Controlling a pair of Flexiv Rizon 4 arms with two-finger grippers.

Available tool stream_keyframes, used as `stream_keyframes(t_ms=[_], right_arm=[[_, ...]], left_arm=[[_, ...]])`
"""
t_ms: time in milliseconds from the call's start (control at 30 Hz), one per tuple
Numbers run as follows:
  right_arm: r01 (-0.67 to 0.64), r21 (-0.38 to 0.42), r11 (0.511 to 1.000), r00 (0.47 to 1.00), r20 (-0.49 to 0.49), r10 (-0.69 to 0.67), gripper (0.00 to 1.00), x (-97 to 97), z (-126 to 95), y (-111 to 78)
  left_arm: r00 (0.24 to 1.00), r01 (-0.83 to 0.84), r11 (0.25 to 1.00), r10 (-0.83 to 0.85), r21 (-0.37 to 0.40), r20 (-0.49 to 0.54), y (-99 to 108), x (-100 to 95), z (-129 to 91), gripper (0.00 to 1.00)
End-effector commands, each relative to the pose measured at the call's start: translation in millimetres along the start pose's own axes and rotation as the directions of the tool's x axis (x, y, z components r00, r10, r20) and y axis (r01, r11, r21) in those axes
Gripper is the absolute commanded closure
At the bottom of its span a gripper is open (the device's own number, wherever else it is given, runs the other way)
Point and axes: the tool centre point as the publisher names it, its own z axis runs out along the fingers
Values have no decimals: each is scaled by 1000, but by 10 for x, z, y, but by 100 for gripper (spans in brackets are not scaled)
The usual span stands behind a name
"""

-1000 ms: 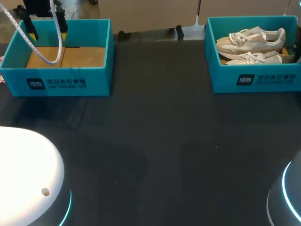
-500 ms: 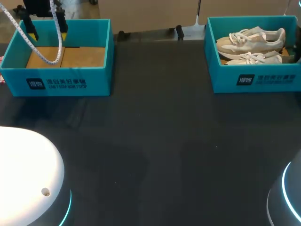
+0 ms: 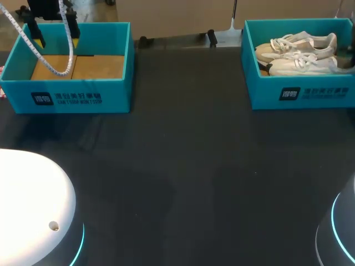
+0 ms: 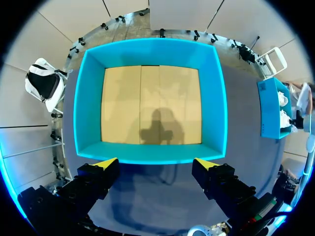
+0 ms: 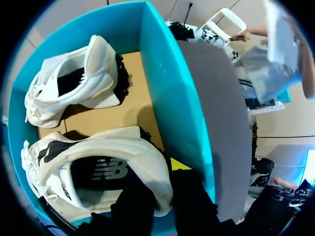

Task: Take the shoe out of the shoebox, open the shoe tongue, remove and reinsert the insole, then place the shoe into the shoebox

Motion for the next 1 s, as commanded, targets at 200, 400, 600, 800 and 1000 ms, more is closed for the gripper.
stream_keyframes(t_ms=[200,400,600,800,1000], right_arm=[[0,-24,1000,1000,28,1,100,-98,-425,-4],[-7,-27,1000,999,46,8,100,-149,-779,28],[-31,-34,999,998,49,33,100,-194,-1080,35],[-53,-40,998,997,59,55,100,-218,-1406,29],[-77,-28,997,995,57,78,100,-188,-1669,-17]], left_arm=[[1000,0,1000,0,-1,0,-2,-2,0,0],[1000,0,1000,0,-1,0,-2,-2,0,0],[1000,0,1000,0,-1,0,-2,-2,0,0],[1000,0,1000,0,-1,0,-2,-2,0,0],[1000,0,1000,0,-1,0,-2,-2,0,0]])
